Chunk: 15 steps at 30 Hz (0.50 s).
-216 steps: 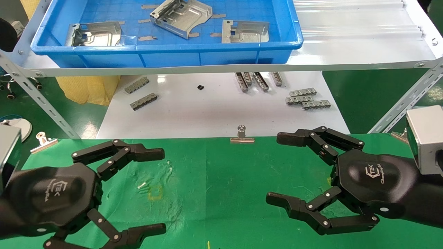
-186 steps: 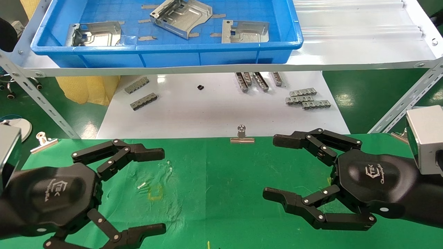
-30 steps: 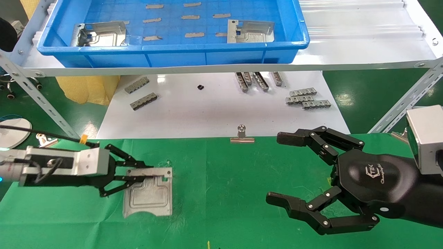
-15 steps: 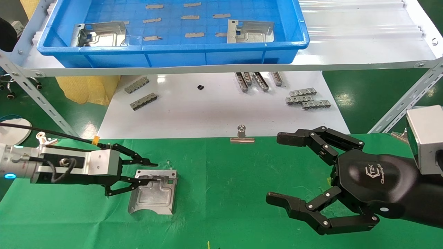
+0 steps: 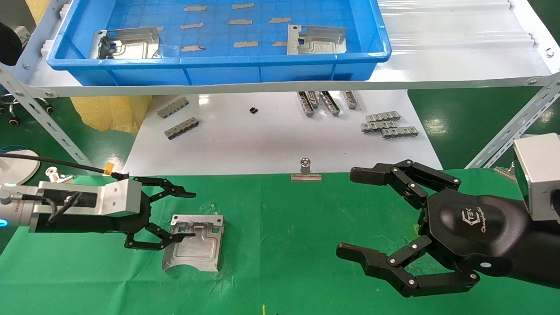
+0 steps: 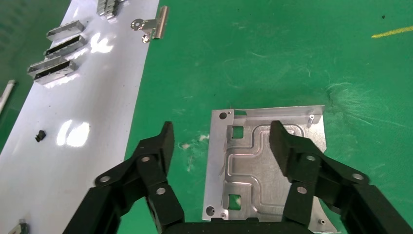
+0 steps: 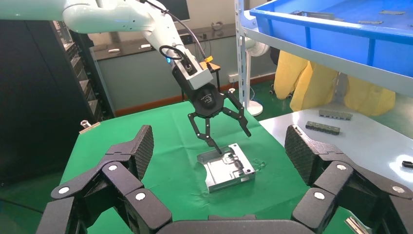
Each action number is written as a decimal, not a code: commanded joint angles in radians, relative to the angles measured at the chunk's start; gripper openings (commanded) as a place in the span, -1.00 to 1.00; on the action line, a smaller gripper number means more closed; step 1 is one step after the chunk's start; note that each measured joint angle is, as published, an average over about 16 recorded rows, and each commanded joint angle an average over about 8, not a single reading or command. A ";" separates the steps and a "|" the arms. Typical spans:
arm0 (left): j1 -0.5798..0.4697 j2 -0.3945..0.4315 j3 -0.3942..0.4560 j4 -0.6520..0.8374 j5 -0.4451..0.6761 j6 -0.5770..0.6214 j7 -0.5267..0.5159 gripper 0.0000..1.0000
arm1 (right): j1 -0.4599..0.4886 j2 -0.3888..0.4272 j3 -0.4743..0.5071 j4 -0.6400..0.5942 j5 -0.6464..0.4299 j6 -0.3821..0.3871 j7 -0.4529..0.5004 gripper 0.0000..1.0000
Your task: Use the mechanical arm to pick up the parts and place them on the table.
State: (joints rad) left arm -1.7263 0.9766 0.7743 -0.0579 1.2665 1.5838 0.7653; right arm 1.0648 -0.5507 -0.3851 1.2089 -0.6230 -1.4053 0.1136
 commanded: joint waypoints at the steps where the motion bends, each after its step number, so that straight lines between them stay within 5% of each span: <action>1: -0.002 0.001 0.001 0.001 0.001 -0.001 0.006 1.00 | 0.000 0.000 0.000 0.000 0.000 0.000 0.000 1.00; 15: 0.119 -0.067 -0.090 -0.226 -0.097 -0.018 -0.170 1.00 | 0.000 0.000 0.000 0.000 0.000 0.000 0.000 1.00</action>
State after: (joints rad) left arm -1.6075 0.9098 0.6843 -0.2840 1.1689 1.5660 0.5946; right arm 1.0648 -0.5507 -0.3851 1.2089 -0.6230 -1.4053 0.1136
